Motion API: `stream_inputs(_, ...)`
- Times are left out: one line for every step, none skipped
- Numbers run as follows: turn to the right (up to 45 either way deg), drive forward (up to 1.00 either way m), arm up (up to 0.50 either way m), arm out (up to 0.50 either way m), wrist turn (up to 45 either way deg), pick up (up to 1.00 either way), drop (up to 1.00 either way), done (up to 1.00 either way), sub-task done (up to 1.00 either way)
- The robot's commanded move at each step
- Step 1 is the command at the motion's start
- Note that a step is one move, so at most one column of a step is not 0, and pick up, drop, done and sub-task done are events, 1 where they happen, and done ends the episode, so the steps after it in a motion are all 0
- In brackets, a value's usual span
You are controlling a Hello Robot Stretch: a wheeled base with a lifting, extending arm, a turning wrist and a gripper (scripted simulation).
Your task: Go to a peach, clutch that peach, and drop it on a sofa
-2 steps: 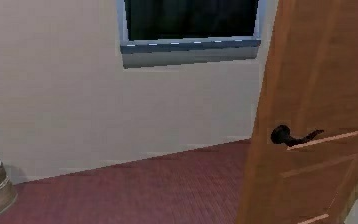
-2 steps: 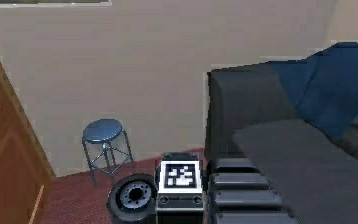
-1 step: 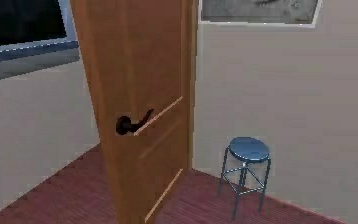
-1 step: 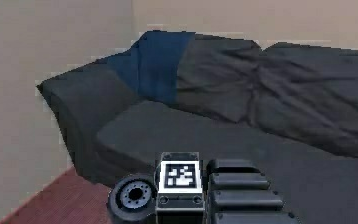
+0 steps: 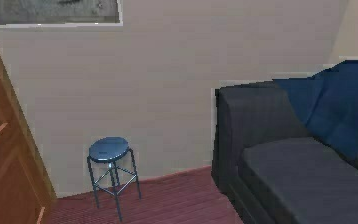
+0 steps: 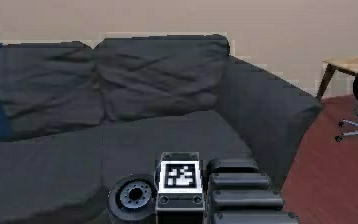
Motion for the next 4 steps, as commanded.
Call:
stream_inputs(45.0,0.00,0.00,0.00,0.0,0.00,0.00,0.00,0.00)
stream_inputs(3.0,0.00,0.00,0.00,0.0,0.00,0.00,0.00,0.00)
stream_inputs(0.0,0.15,0.00,0.00,0.0,0.00,0.00,0.00,0.00)
stream_inputs(45.0,0.00,0.00,0.00,0.0,0.00,0.00,0.00,0.00)
